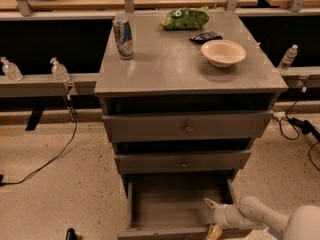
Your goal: Close bottom drawer
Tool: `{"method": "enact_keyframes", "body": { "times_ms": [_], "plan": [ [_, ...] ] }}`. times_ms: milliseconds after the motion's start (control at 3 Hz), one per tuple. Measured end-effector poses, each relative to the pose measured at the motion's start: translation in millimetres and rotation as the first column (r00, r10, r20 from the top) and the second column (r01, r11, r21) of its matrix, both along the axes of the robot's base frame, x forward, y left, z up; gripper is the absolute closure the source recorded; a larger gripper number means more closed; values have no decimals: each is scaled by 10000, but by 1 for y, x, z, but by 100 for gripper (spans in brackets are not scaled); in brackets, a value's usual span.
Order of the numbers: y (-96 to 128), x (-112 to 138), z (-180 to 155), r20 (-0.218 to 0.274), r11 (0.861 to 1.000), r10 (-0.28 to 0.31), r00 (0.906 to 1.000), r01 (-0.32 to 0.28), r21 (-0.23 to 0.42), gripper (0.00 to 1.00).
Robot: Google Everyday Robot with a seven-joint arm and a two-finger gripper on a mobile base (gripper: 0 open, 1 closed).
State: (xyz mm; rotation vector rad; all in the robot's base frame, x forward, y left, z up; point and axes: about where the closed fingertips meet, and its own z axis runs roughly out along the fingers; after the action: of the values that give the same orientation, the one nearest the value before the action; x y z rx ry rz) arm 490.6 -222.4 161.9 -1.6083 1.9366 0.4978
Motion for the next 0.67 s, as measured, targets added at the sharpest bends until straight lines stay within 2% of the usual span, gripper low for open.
{"method": "enact_keyframes", "body": {
  "times_ms": [333, 667],
  "plan": [
    [0, 0, 0, 3, 10000, 1, 10000, -1, 0, 0],
    [0, 0, 0, 4, 10000, 2, 10000, -2, 0, 15]
  ]
}}
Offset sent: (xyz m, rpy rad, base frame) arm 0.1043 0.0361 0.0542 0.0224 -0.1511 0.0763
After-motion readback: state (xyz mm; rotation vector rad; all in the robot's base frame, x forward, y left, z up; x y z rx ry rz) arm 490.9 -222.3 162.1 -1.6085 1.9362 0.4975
